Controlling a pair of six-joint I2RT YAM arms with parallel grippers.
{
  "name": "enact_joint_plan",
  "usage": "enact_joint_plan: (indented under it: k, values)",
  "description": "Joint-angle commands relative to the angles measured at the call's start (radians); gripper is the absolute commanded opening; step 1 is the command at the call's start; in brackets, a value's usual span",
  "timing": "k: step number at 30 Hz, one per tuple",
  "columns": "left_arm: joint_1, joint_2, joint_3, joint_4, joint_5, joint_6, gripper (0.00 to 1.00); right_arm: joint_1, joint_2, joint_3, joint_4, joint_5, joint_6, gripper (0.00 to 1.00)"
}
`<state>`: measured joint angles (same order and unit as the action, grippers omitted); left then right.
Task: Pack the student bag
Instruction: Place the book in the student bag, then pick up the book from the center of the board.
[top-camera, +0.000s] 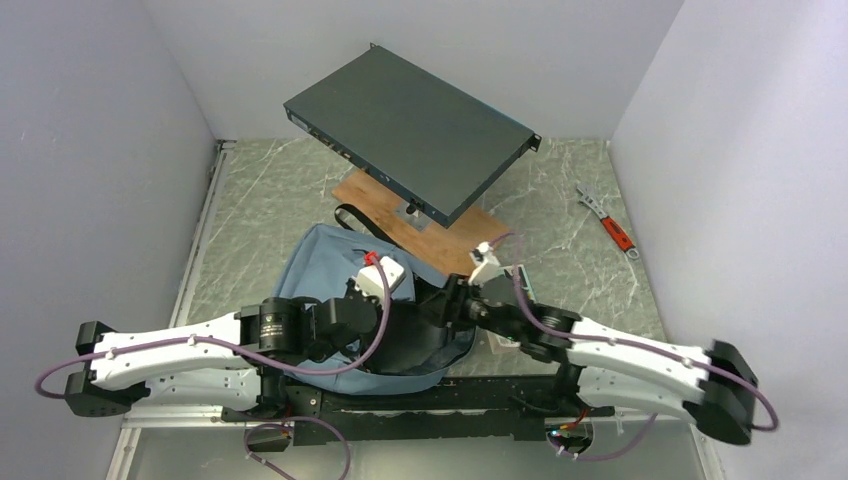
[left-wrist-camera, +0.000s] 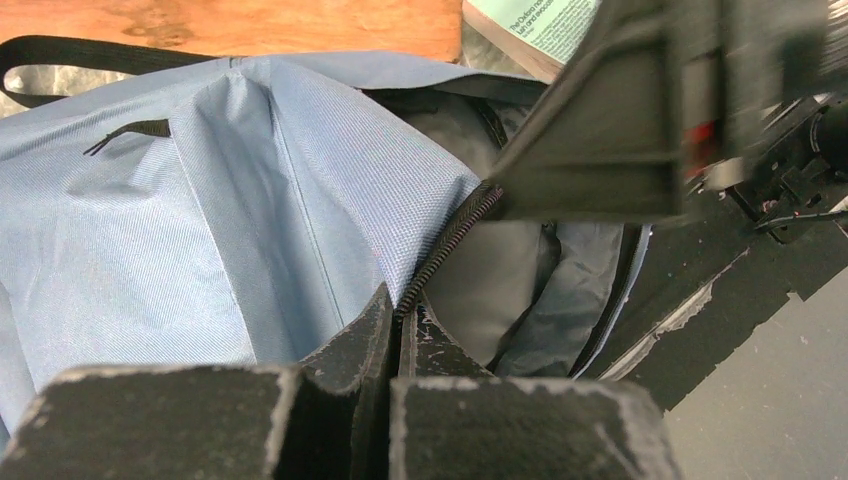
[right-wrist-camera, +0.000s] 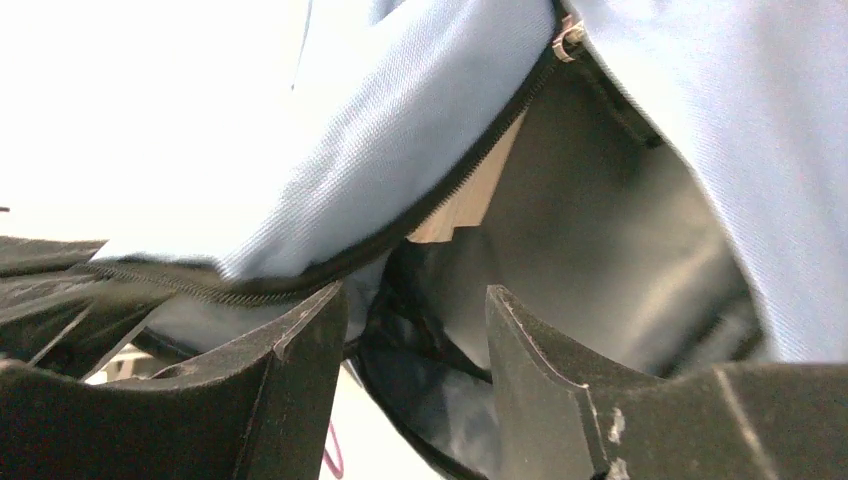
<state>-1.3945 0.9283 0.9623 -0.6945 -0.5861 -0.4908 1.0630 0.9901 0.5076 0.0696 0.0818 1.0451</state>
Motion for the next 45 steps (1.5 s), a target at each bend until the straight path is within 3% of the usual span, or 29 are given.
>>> enact_joint_plan:
  k: [1, 3, 5, 7, 13, 15, 19, 23, 24, 27, 32, 38, 45]
  values:
    - [0.002, 0.006, -0.011, 0.056, 0.034, 0.015, 0.0, 0.0, -0.242, 0.026, -0.438, 0.203, -0.106, 0.56]
    - [0.003, 0.016, -0.022, 0.067, 0.054, 0.019, 0.0, -0.004, -0.317, 0.053, -0.611, 0.314, -0.075, 0.58]
    - [0.002, 0.026, -0.036, 0.083, 0.078, 0.019, 0.0, -0.029, -0.356, 0.078, -0.723, 0.41, -0.04, 0.71]
    - [0.002, 0.037, -0.049, 0.097, 0.112, 0.018, 0.0, -0.119, -0.348, 0.1, -0.794, 0.447, -0.032, 0.76]
    - [0.002, 0.065, -0.06, 0.094, 0.182, 0.014, 0.0, -0.491, -0.269, 0.077, -0.74, 0.274, -0.192, 0.79]
    - [0.001, 0.071, -0.056, 0.076, 0.175, 0.0, 0.0, -0.542, -0.23, 0.084, -0.716, 0.224, -0.252, 0.79]
    - [0.001, 0.062, -0.068, 0.089, 0.179, -0.004, 0.0, -0.516, -0.09, 0.148, -0.77, 0.162, -0.311, 0.8]
    - [0.002, 0.047, -0.086, 0.131, 0.209, 0.022, 0.14, -0.495, -0.062, 0.17, -0.825, 0.24, -0.262, 0.9]
    - [0.001, 0.043, -0.088, 0.138, 0.219, 0.029, 0.27, -0.501, -0.07, 0.166, -0.81, 0.231, -0.256, 0.95]
    - [0.0, 0.023, -0.085, 0.167, 0.256, 0.053, 0.54, -0.541, -0.094, 0.134, -0.737, 0.191, -0.245, 0.97]
    - [0.0, 0.002, -0.044, 0.236, 0.277, 0.083, 0.86, -0.614, -0.097, 0.118, -0.733, 0.189, -0.24, 0.97]
    - [-0.003, 0.192, 0.125, 0.382, 0.334, 0.089, 0.9, -0.691, -0.197, 0.118, -0.788, 0.233, -0.225, 0.96]
    - [0.015, 0.553, 0.331, 0.305, 0.218, -0.188, 0.79, -0.792, -0.262, 0.107, -0.801, 0.26, -0.205, 0.9]
